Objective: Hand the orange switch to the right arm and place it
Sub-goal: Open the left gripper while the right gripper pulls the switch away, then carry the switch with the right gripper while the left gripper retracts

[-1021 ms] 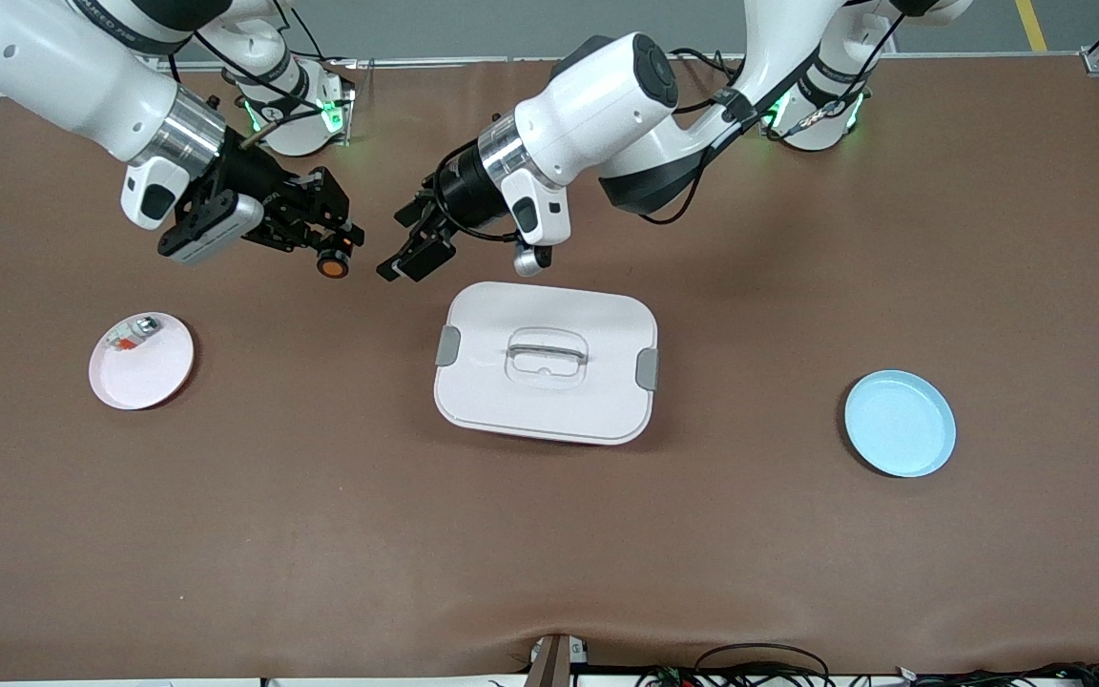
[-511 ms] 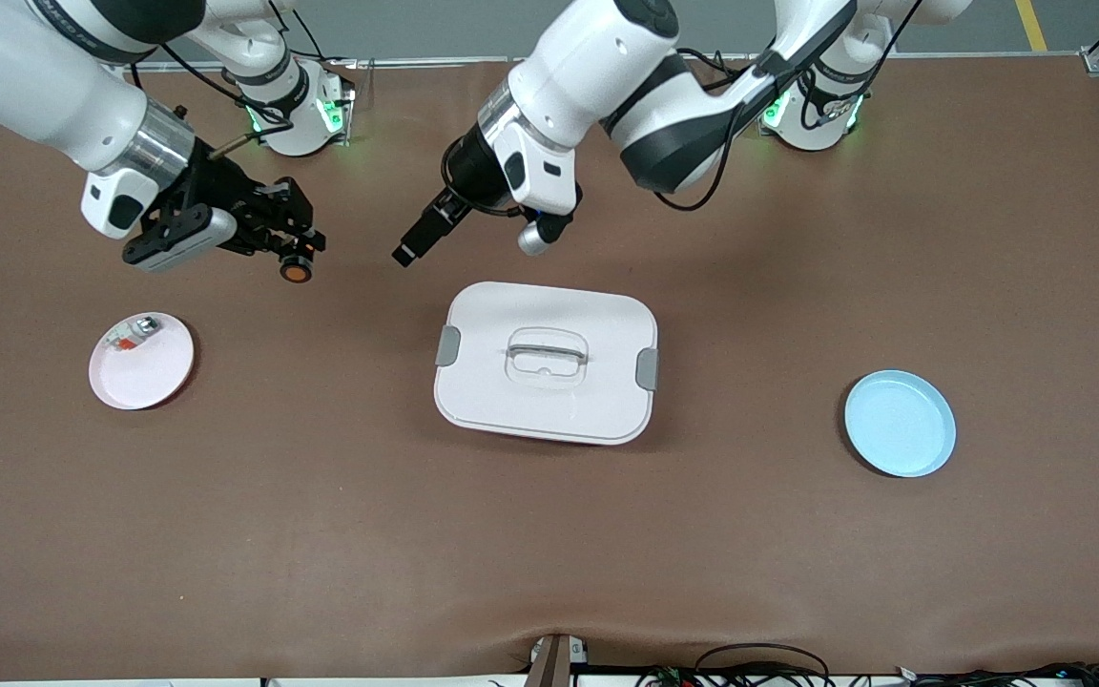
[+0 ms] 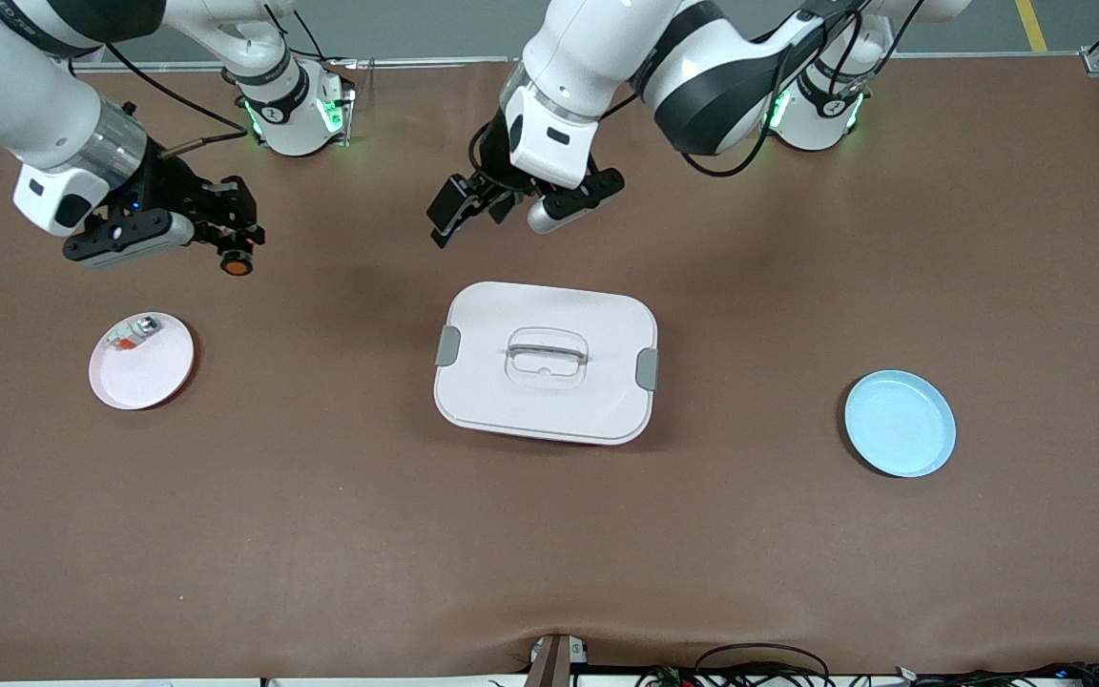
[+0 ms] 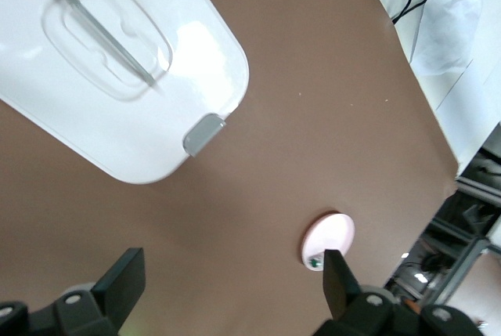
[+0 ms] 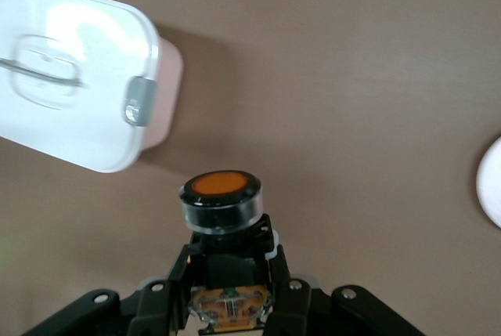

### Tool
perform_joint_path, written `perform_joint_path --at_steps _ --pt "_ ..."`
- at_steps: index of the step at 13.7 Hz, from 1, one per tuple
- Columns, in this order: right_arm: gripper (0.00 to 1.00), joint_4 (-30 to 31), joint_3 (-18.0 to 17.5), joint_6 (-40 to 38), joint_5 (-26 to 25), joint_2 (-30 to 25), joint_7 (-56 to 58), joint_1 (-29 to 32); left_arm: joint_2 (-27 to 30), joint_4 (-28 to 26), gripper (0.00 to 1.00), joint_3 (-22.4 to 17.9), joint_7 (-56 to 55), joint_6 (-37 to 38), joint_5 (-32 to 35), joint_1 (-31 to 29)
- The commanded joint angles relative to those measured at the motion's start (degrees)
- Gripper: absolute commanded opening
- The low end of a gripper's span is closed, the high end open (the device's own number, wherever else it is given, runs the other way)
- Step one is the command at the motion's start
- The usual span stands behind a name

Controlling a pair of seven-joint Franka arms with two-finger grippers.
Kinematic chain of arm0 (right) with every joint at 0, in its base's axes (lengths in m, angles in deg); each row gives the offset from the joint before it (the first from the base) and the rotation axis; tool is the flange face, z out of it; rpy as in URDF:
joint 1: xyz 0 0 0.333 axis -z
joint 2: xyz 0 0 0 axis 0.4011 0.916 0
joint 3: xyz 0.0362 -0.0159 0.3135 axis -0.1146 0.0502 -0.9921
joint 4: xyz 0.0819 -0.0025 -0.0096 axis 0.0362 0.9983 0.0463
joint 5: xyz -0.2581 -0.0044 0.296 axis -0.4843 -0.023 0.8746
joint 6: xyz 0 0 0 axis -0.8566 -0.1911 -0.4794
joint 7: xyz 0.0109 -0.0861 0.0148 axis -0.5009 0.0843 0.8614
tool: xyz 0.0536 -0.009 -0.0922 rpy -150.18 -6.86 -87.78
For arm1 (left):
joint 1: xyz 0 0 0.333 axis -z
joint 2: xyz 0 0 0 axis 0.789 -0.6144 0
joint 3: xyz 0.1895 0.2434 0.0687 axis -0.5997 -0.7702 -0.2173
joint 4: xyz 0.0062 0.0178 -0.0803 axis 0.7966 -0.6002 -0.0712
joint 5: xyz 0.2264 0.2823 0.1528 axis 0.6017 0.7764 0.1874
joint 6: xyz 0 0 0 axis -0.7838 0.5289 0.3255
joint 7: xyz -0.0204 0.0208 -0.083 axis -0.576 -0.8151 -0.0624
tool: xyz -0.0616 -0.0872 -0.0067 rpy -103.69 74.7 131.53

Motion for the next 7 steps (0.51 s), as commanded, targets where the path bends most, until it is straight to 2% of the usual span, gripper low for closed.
perform_joint_path --at_steps 1,4,7 --pt "0.00 -2.7 -0.8 -3.2 -2.4 1.0 2.6 2.6 3.4 -0.4 1.00 0.1 10.0 7.7 0.1 -2.7" --pt "0.00 -3.5 -0.8 -6.6 -2.9 1.0 4.3 4.8 6.7 -0.4 1.00 0.2 21.0 14.9 -3.4 -7.2" --pt "0.00 -3.6 -0.8 -7.1 -8.6 1.4 4.8 4.8 10.9 -0.3 1.00 0.2 33.0 22.3 -5.7 -12.2"
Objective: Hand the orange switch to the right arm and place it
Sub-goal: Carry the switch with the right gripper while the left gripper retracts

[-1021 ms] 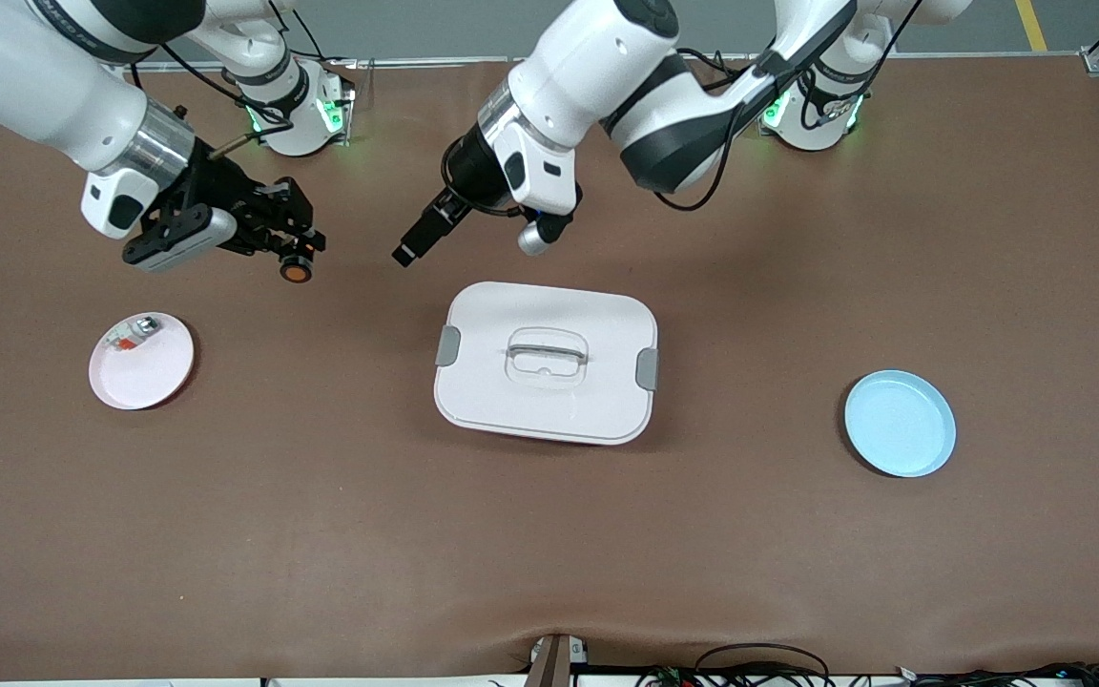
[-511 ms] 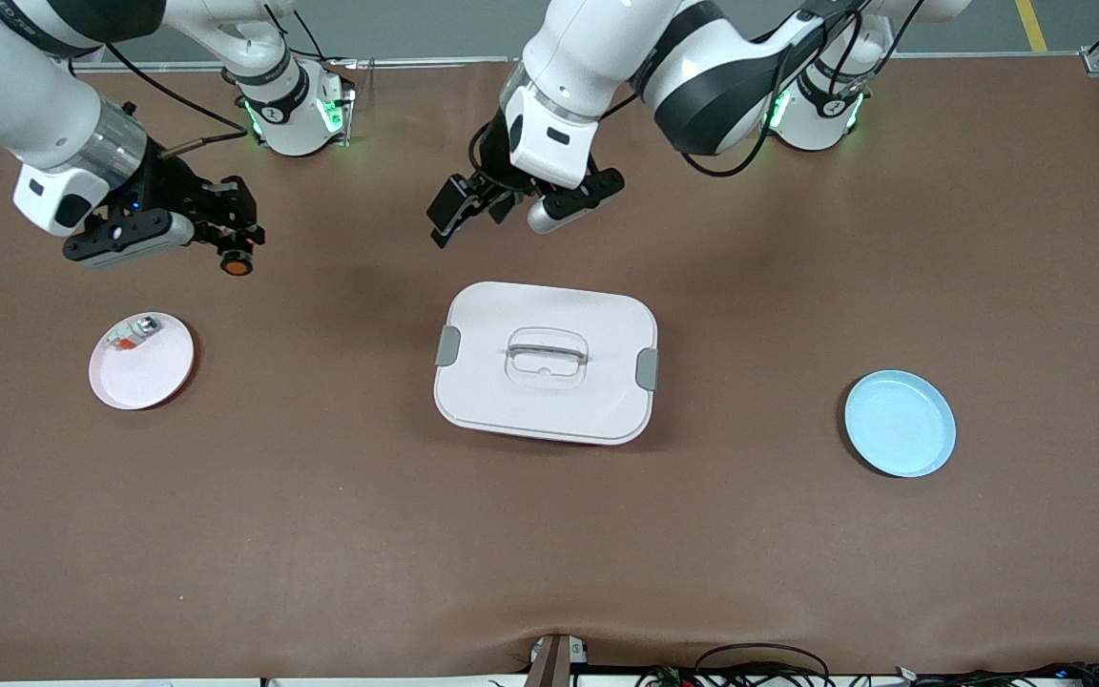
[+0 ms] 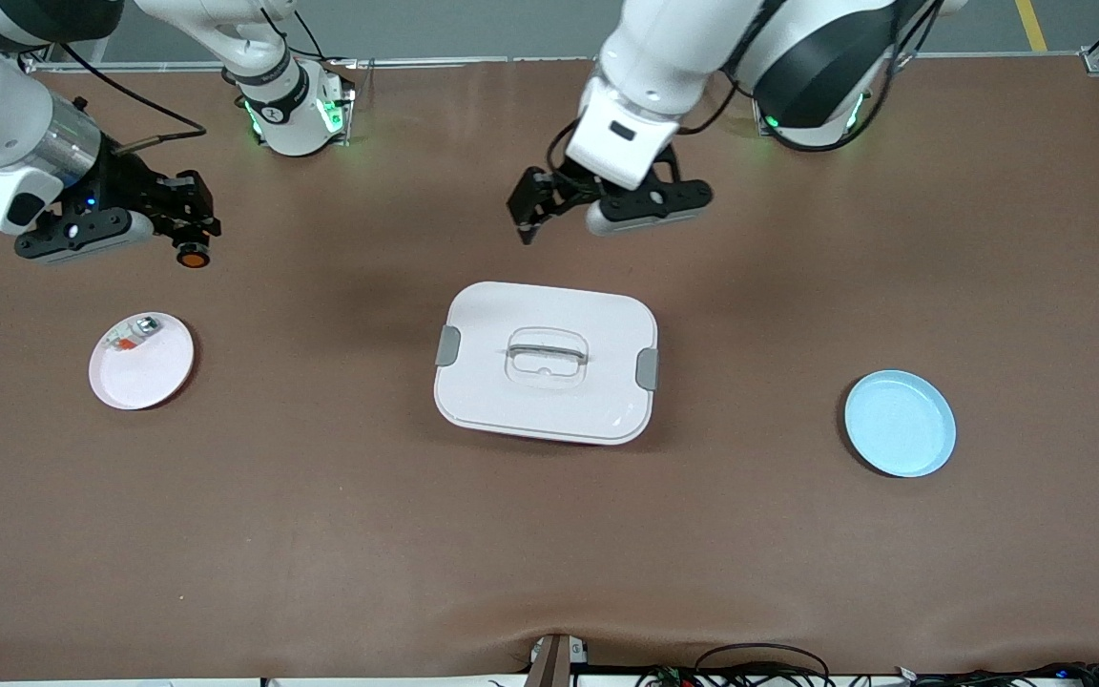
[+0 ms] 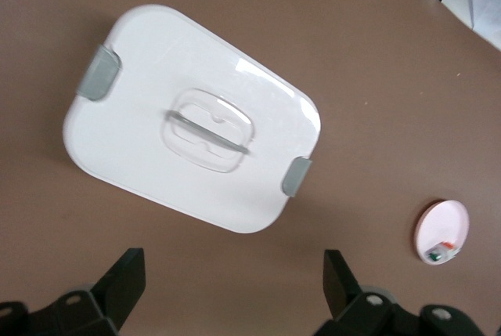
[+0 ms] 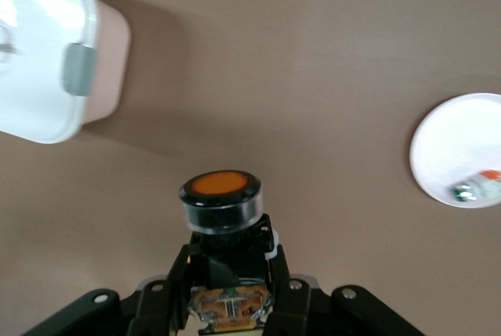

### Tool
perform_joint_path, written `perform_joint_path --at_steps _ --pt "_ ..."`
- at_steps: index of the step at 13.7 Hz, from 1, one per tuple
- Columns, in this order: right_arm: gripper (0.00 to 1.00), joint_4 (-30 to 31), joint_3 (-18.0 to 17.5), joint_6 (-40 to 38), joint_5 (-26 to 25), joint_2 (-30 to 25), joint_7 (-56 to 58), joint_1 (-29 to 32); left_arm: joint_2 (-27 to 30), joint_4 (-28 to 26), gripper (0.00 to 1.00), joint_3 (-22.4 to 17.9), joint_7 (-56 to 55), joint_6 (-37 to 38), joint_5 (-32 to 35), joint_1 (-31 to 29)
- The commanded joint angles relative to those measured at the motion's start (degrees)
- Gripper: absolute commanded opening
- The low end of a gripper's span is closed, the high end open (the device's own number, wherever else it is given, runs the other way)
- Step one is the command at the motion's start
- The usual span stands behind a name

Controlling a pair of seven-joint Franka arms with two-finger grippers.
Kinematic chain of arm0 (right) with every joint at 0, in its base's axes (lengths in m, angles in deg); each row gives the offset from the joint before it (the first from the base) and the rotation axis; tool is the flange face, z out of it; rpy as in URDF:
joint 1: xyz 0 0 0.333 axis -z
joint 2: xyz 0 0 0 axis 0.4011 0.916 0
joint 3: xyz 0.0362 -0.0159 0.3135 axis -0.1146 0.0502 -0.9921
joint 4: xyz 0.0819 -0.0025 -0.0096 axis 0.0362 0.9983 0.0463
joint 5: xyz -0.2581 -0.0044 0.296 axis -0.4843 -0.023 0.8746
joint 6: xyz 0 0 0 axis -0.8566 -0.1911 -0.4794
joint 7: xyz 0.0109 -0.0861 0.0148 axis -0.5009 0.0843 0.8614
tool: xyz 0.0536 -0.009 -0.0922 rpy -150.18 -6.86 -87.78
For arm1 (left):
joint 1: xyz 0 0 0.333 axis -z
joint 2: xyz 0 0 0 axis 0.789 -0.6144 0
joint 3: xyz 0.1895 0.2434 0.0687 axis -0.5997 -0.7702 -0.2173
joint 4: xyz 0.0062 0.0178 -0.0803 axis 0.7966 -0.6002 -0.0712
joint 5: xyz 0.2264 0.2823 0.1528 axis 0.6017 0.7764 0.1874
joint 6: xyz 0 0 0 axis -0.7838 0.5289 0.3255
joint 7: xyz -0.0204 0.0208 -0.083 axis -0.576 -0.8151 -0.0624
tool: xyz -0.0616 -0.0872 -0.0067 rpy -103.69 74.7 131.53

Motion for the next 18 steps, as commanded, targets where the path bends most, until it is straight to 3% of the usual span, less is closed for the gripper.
perform_joint_path --at_steps 1,5,10,14,18 --pt "0.00 -1.2 -0.8 -1.7 -4.0 1.2 2.5 1.1 4.8 -0.6 1.00 0.2 9.1 6.1 -1.6 -4.4" --pt "0.00 -1.8 -0.8 -5.3 -4.8 1.0 7.0 5.2 8.9 -0.7 1.00 0.0 25.8 14.7 -1.7 -11.6" --pt "0.00 -1.8 -0.8 -5.8 -5.7 0.9 7.3 5.6 12.0 -0.7 1.00 -0.3 40.2 20.6 -1.7 -21.7" --pt "0.00 -1.3 -0.8 -4.6 -7.6 1.2 11.9 5.7 13.1 -0.7 1.00 -0.3 47.7 22.9 -1.9 -30.3" --pt "0.00 3.0 -0.7 1.0 -7.7 1.2 19.9 7.6 13.1 -0.9 1.00 -0.4 56.4 24.5 -1.8 -38.1"
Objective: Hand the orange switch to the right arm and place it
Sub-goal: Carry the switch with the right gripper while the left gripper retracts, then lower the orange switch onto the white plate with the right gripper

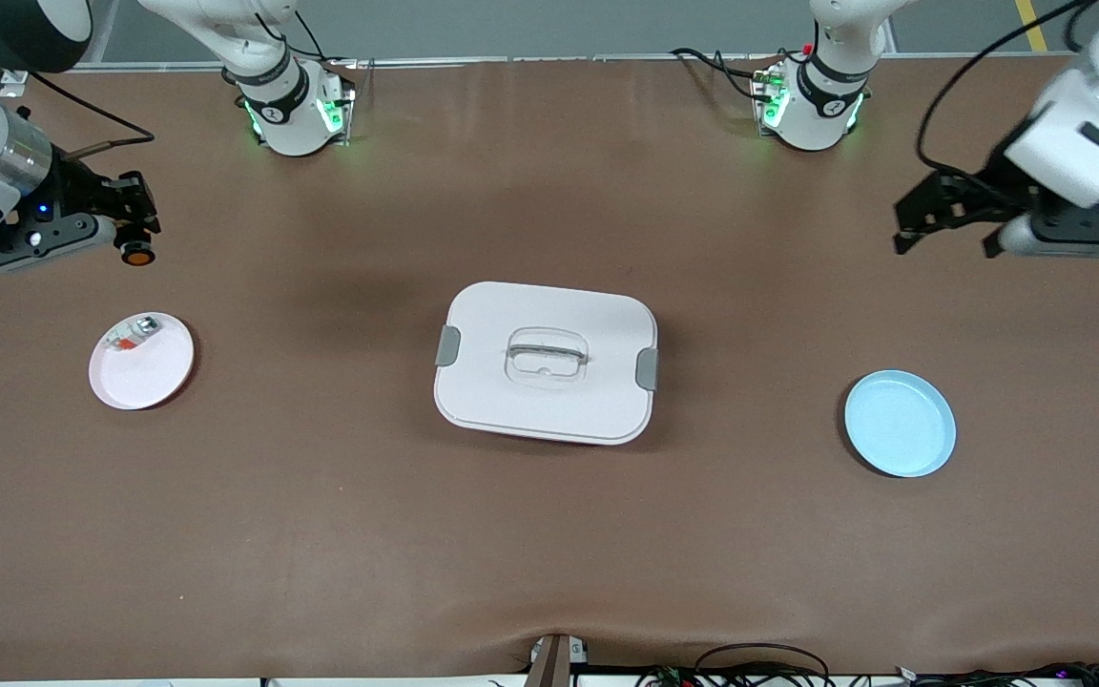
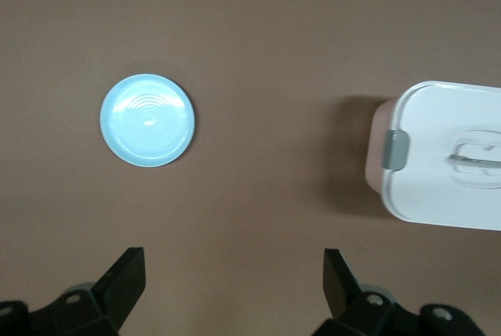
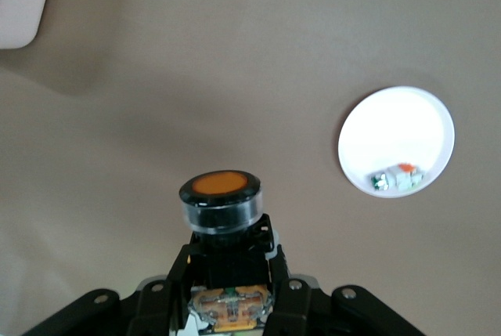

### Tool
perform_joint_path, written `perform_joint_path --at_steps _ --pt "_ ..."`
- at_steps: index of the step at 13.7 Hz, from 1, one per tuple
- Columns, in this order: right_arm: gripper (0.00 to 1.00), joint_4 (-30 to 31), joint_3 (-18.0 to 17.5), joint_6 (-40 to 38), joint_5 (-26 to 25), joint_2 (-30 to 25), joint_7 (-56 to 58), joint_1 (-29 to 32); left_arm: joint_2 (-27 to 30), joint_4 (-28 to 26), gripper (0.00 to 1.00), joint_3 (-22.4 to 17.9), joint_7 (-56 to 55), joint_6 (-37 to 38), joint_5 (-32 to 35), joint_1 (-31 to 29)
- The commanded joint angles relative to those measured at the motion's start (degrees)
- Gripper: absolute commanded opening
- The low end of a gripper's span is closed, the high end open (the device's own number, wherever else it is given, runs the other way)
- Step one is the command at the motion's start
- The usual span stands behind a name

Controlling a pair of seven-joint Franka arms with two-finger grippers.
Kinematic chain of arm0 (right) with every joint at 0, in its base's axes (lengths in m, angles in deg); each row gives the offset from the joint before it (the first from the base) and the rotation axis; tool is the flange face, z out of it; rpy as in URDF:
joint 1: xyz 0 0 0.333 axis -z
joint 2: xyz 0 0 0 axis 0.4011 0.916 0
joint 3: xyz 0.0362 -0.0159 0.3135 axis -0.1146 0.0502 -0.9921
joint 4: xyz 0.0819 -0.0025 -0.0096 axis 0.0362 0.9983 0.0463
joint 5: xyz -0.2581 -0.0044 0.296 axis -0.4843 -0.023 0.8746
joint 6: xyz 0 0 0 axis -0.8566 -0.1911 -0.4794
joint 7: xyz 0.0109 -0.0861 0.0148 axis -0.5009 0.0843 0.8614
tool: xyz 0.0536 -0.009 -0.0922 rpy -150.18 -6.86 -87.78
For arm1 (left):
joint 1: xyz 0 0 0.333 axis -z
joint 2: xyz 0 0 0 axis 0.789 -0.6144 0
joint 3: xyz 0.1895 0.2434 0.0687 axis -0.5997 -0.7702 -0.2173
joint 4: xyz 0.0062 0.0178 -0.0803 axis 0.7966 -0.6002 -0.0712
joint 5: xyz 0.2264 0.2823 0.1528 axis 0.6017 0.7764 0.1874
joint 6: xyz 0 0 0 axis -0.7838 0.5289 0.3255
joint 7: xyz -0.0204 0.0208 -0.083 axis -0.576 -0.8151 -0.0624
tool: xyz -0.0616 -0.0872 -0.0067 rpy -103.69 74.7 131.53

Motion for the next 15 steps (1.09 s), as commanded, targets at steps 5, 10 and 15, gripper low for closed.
perform_joint_path --at_steps 5,10,15 --pt "0.00 8.0 -0.7 11.6 -1.1 1.9 20.2 4.7 0.8 -2.3 1.00 0.2 4.8 0.5 -0.2 -6.6" --pt "0.00 13.2 -0.7 20.6 -4.7 3.5 34.5 7.5 -0.5 -3.5 1.00 0.1 4.8 0.6 -0.1 -7.2" --pt "0.00 16.5 -0.7 30.9 -6.7 7.4 50.7 11.0 -1.2 -3.3 1.00 0.0 4.7 0.7 0.7 -7.5"
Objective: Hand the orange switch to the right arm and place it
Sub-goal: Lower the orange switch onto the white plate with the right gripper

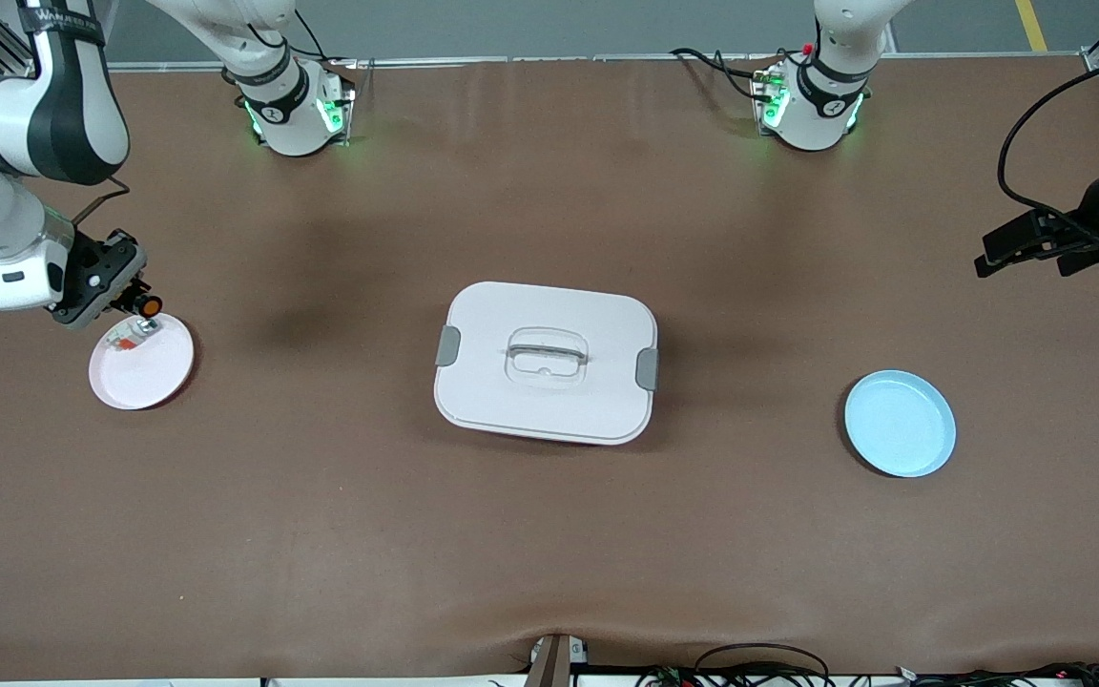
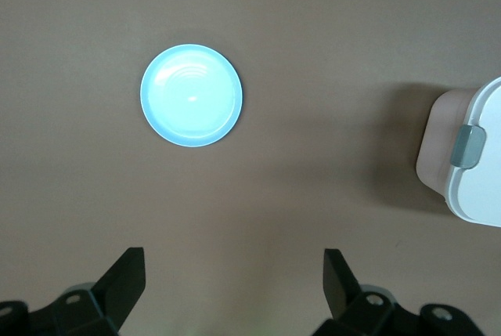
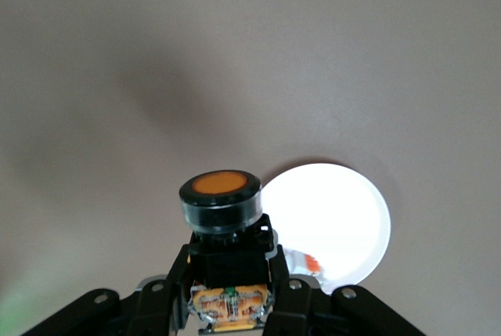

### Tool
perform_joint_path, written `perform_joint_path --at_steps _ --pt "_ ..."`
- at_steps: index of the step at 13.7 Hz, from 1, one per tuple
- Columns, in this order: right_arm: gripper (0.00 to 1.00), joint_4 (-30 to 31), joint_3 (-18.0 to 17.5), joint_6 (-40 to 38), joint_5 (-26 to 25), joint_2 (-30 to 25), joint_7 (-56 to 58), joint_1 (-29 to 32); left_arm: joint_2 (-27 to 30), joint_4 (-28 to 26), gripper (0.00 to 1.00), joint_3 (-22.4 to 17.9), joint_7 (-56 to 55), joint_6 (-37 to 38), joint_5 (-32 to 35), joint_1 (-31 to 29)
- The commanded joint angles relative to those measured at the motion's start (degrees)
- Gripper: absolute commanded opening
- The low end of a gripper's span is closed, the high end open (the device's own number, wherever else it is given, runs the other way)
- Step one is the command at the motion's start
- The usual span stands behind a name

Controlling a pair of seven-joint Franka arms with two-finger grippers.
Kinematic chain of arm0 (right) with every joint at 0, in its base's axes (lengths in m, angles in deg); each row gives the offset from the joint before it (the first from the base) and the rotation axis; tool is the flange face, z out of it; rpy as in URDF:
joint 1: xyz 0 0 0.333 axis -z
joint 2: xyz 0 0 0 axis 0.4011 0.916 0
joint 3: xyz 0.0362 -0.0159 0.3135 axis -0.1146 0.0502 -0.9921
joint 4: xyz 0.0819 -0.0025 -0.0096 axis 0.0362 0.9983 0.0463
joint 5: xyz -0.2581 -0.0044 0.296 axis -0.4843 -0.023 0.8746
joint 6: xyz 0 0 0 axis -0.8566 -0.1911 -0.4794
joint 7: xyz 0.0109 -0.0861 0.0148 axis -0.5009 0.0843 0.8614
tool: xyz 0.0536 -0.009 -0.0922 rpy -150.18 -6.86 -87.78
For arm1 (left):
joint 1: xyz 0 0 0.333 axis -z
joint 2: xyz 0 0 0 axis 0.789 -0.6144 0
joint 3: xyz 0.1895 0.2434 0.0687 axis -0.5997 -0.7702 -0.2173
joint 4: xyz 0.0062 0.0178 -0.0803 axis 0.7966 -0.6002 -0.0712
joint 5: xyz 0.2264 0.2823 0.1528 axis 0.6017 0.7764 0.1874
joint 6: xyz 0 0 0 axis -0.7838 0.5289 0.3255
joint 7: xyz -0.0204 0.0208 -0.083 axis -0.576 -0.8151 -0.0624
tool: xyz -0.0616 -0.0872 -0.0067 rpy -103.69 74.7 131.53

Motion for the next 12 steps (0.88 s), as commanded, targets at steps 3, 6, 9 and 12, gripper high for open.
perform_joint_path --at_steps 3,6,9,12 --pt "0.00 2.7 -0.7 11.2 -1.5 6.3 16.6 6.0 0.4 0.3 1.00 0.4 0.5 -1.1 4.0 -0.3" --pt "0.00 2.5 -0.7 16.7 -4.7 10.8 23.3 8.8 0.4 0.3 1.00 0.5 0.5 -1.1 4.0 -0.1" --pt "0.00 2.5 -0.7 22.2 -12.1 13.8 23.9 10.7 0.8 0.3 1.00 0.7 0.4 -1.1 4.0 0.2" --pt "0.00 2.3 -0.7 27.7 -14.9 17.8 26.4 12.7 1.0 0.4 1.00 0.3 0.4 -0.9 4.0 2.5"
